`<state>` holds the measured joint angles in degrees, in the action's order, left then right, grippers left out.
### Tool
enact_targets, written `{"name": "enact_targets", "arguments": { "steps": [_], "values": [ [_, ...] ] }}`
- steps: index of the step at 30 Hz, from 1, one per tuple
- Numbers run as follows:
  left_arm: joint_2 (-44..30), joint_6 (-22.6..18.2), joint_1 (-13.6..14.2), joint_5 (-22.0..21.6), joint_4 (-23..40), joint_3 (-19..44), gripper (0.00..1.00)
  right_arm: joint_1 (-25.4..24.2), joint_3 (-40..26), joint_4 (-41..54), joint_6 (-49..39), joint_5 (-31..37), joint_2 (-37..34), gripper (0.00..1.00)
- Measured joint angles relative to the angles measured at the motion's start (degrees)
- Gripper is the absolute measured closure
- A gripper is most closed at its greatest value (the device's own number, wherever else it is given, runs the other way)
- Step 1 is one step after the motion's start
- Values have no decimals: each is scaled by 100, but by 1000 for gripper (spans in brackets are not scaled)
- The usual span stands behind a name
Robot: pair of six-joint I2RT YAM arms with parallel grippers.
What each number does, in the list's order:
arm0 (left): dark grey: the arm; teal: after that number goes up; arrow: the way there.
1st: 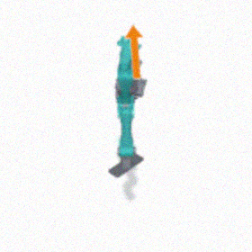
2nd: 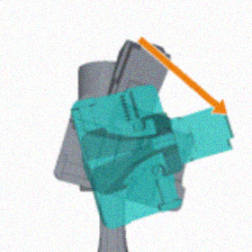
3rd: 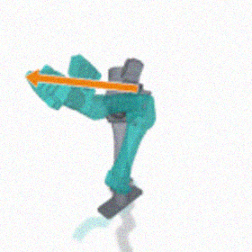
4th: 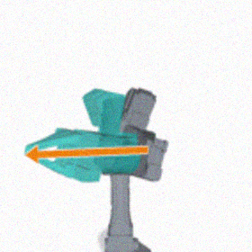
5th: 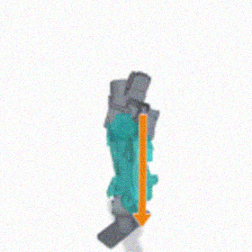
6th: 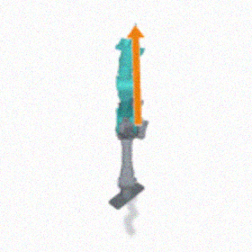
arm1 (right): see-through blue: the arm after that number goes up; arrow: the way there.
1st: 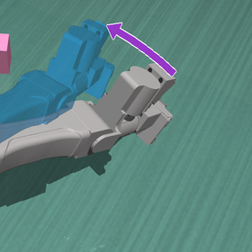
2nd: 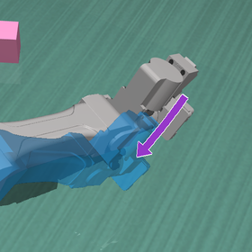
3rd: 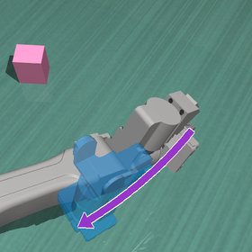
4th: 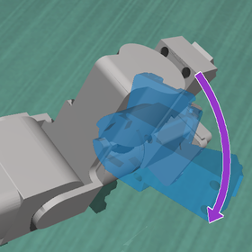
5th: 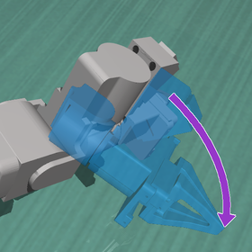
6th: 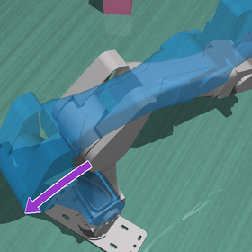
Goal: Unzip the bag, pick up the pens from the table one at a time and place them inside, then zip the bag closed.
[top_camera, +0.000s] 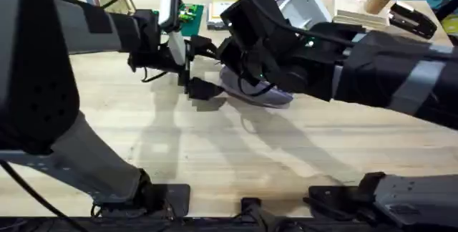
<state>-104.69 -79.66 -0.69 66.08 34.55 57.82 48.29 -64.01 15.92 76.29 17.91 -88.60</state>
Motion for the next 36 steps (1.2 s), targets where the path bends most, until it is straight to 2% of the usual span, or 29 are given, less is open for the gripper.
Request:
{"name": "enact_targets", "arguments": {
  "steps": [7,10,12,15,20,21,28,36],
  "values": [
    [-31,288,296,20,-443,0,4,-6,0,0,1,-153,0,971],
    [-31,347,340,22,-483,0,82,-11,0,0,0,-172,0,971],
    [-30,364,339,22,-483,0,195,-11,0,0,0,-174,0,971],
    [-32,399,339,22,-492,0,421,-11,0,0,-9,-176,0,971],
    [-31,418,343,9,-512,0,915,-50,0,18,-94,-234,0,971],
    [-32,417,349,2,-506,0,946,-70,0,21,-111,-249,0,971],
    [-32,425,350,2,-491,0,957,-284,0,81,-379,-339,0,971],
    [-32,425,382,-11,-475,0,958,-673,-2,869,-503,-529,84,971]
  ]
}}
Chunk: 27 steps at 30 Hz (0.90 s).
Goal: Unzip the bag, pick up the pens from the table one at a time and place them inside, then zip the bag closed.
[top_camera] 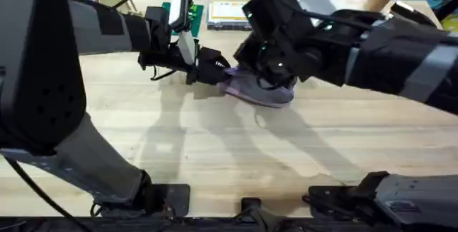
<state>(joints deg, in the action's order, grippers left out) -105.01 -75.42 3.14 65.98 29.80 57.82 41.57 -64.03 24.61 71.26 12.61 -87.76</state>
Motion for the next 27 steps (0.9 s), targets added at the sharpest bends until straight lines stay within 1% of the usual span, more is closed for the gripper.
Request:
{"name": "enact_targets", "arguments": {
  "steps": [4,12,13,20,24,27],
  "values": [
    [0,0,0,1,0,0,958,-240,-2,381,-20,-54,119,971],
    [0,0,-2,-3,-3,0,958,-823,-2,846,-152,-57,496,971],
    [0,0,-7,-16,17,0,958,-1116,-2,1114,-232,34,674,971],
    [0,0,-7,-20,17,0,958,-1766,-2,2116,-388,152,906,971],
    [0,0,-7,-20,17,0,958,-1999,-2,2427,-656,152,906,971],
    [0,0,-7,-20,17,0,958,-2040,-2,2446,-882,150,925,971]
  ]
}}
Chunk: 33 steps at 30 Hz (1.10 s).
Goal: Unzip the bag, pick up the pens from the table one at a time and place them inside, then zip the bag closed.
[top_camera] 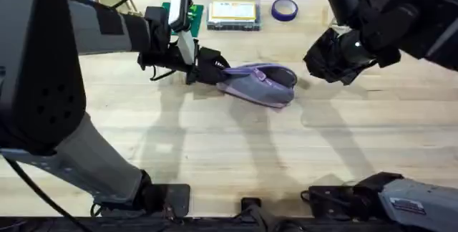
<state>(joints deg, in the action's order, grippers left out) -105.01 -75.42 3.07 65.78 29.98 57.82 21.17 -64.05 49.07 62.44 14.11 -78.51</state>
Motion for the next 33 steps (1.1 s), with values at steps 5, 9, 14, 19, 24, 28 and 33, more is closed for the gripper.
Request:
{"name": "enact_targets", "arguments": {
  "steps": [5,9,14,19,24,28,33],
  "values": [
    [2,0,0,0,0,0,958,0,0,-1,-586,0,319,971],
    [0,0,0,0,0,0,958,0,0,-28,-1226,-158,749,874],
    [0,0,0,0,0,0,958,0,0,-321,-2314,-974,1251,352],
    [0,0,0,0,0,0,958,2,0,-545,-3188,-1971,1666,5],
    [0,0,0,0,0,0,958,2,0,-545,-3613,-2502,1885,4],
    [0,0,0,0,0,0,958,2,0,-534,-3928,-2949,1903,4],
    [0,0,0,0,0,0,958,25,0,-536,-4049,-3154,1903,5]
  ]
}}
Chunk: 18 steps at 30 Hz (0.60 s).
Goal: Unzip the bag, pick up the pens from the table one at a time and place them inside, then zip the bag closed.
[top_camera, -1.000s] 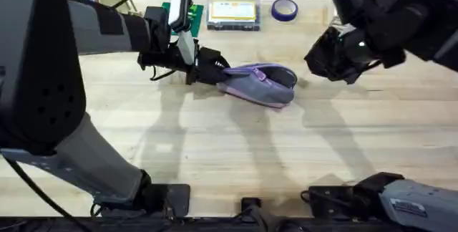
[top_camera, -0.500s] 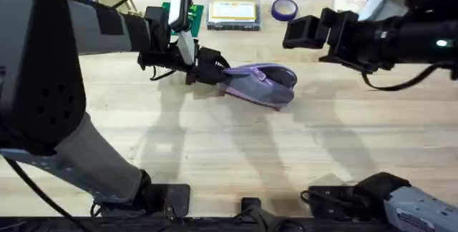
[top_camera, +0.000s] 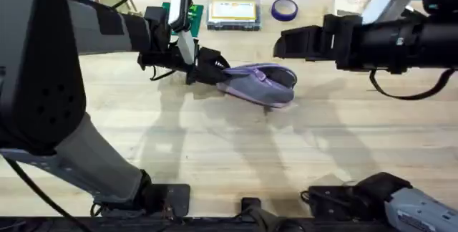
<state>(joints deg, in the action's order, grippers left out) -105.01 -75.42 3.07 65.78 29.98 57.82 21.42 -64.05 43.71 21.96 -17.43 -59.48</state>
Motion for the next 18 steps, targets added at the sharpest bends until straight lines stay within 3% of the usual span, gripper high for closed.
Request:
{"name": "enact_targets", "arguments": {
  "steps": [8,18],
  "values": [
    [0,0,0,0,0,0,958,388,0,0,2,200,-130,4],
    [0,0,0,0,0,0,958,1684,0,-8,-93,1981,-288,4]
  ]
}}
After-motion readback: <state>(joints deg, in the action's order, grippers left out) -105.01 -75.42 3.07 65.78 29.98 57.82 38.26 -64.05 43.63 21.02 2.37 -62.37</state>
